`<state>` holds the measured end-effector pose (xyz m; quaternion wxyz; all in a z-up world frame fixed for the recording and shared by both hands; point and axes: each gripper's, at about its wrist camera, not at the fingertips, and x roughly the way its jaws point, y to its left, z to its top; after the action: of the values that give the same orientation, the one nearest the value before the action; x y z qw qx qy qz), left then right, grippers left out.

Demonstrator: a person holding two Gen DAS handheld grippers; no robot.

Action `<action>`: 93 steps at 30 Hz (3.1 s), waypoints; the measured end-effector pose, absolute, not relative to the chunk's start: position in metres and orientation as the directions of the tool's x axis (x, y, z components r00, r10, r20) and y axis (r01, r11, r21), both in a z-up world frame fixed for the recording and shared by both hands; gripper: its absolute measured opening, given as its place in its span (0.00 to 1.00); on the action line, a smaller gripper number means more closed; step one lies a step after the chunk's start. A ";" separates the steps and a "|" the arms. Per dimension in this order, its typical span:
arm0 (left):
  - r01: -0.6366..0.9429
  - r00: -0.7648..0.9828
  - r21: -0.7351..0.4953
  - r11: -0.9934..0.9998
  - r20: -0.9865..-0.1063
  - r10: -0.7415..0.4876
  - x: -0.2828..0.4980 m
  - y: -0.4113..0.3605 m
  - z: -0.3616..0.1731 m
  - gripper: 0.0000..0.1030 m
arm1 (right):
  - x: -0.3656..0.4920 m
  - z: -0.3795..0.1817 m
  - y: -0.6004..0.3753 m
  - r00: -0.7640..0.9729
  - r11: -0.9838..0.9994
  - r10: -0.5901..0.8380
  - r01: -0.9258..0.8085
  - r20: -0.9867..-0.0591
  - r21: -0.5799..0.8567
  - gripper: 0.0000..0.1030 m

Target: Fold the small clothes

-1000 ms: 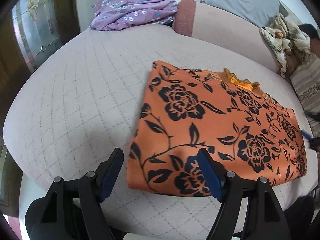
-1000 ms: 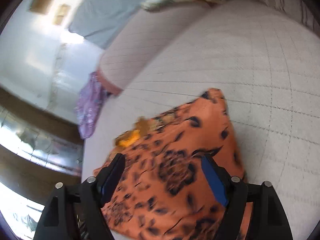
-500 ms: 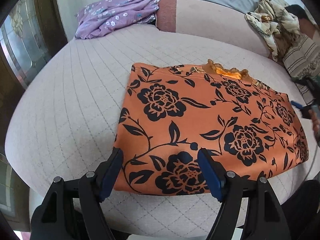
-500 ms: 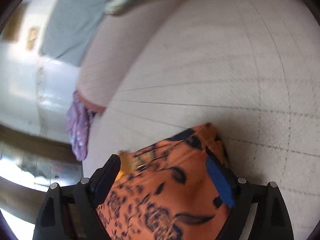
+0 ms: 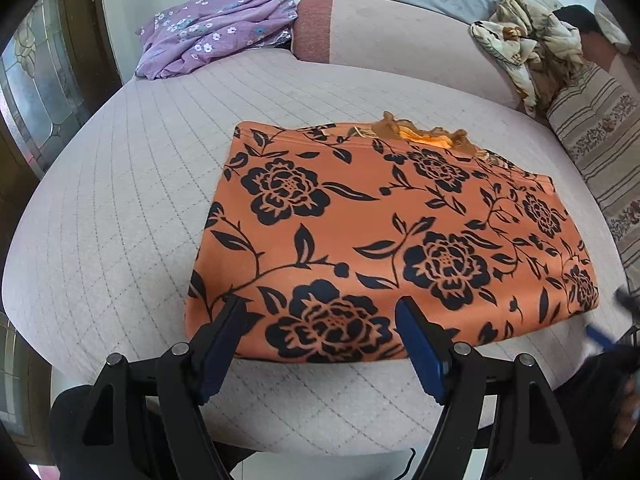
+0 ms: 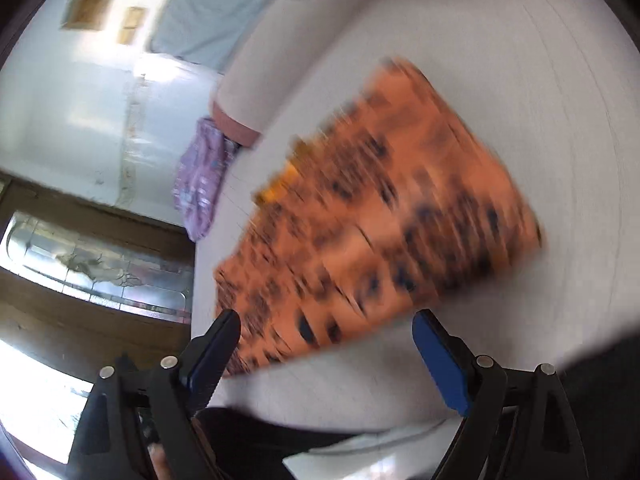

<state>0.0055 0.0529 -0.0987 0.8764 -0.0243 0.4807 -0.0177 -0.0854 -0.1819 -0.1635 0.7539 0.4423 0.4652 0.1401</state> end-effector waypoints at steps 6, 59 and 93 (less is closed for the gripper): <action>-0.002 0.547 -0.070 0.998 -0.835 -0.057 0.000 0.056 -0.095 0.75 | -0.089 -0.189 -0.190 0.522 0.542 0.575 0.334 -0.630 0.771 0.87; 0.033 0.549 -0.010 0.999 -0.835 -0.026 0.062 0.005 -0.118 0.81 | -0.040 -0.179 -0.227 0.593 0.640 0.388 0.377 -0.705 0.669 0.19; 0.082 0.552 0.001 0.997 -0.833 -0.044 0.063 0.002 -0.144 0.86 | -0.029 -0.171 -0.217 0.550 0.732 0.332 0.363 -0.767 0.577 0.12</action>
<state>0.0627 0.0022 -0.1439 0.8806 0.0199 0.4720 -0.0358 -0.0286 -0.2166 -0.1709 0.8005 0.3662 0.4744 -0.0099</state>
